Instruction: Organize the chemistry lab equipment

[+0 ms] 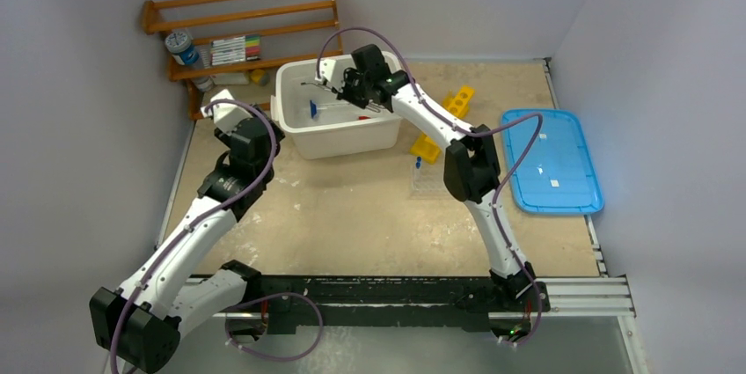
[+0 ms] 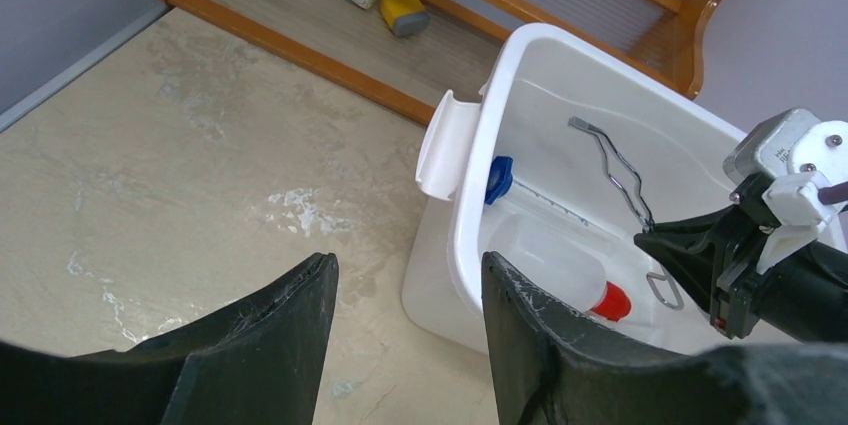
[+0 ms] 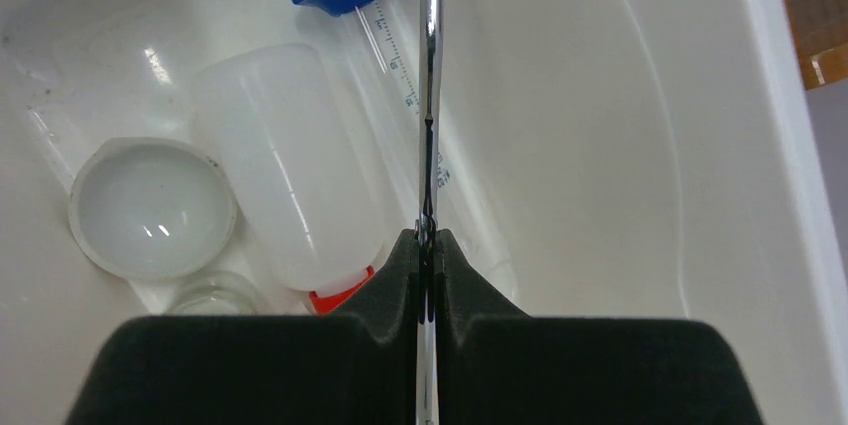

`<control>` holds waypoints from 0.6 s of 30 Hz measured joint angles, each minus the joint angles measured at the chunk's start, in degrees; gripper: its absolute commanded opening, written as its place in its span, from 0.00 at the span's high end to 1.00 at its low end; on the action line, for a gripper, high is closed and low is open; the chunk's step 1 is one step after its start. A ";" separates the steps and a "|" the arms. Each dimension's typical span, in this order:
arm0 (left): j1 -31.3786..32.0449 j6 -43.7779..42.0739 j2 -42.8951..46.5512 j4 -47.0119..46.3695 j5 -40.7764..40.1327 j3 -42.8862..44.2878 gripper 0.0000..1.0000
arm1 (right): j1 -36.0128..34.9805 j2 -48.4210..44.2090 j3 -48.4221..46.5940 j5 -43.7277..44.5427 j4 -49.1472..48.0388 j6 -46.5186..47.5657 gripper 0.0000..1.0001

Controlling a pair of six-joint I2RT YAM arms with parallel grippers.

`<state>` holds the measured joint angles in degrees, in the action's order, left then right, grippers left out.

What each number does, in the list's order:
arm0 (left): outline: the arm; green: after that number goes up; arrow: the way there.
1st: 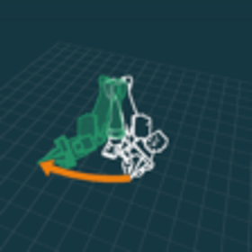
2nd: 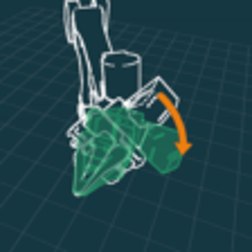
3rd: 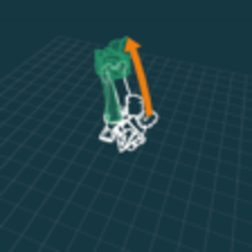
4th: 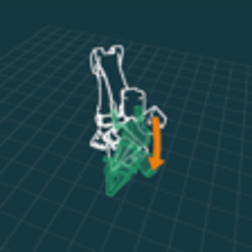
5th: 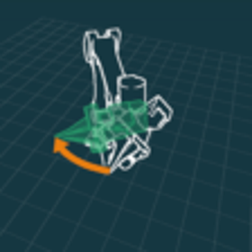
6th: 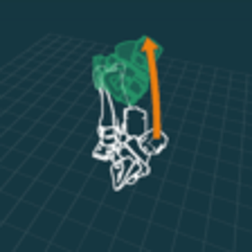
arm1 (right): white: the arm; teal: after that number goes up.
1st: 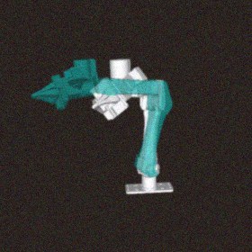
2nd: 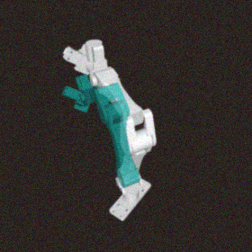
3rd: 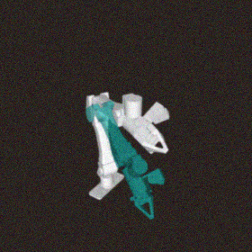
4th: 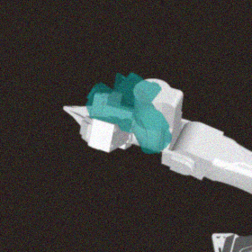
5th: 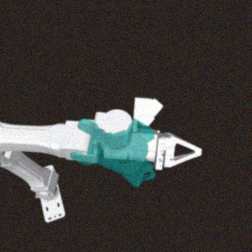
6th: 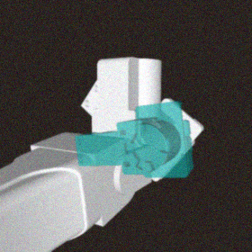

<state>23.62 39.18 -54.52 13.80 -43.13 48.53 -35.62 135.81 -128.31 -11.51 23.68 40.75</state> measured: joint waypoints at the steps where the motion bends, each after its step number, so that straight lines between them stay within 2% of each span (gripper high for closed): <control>1: 0.00 0.00 -0.44 0.02 0.26 0.00 0.46 | 0.00 0.35 0.00 -0.09 0.09 0.00 1.00; 18: -0.50 -0.04 -1.46 -0.94 2.19 0.00 0.46 | -0.04 0.09 7.10 -4.35 0.46 -0.24 1.00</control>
<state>23.11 39.13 -55.99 12.86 -40.95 48.53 -35.66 135.90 -121.21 -15.86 24.14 40.51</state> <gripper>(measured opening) 0.543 0.030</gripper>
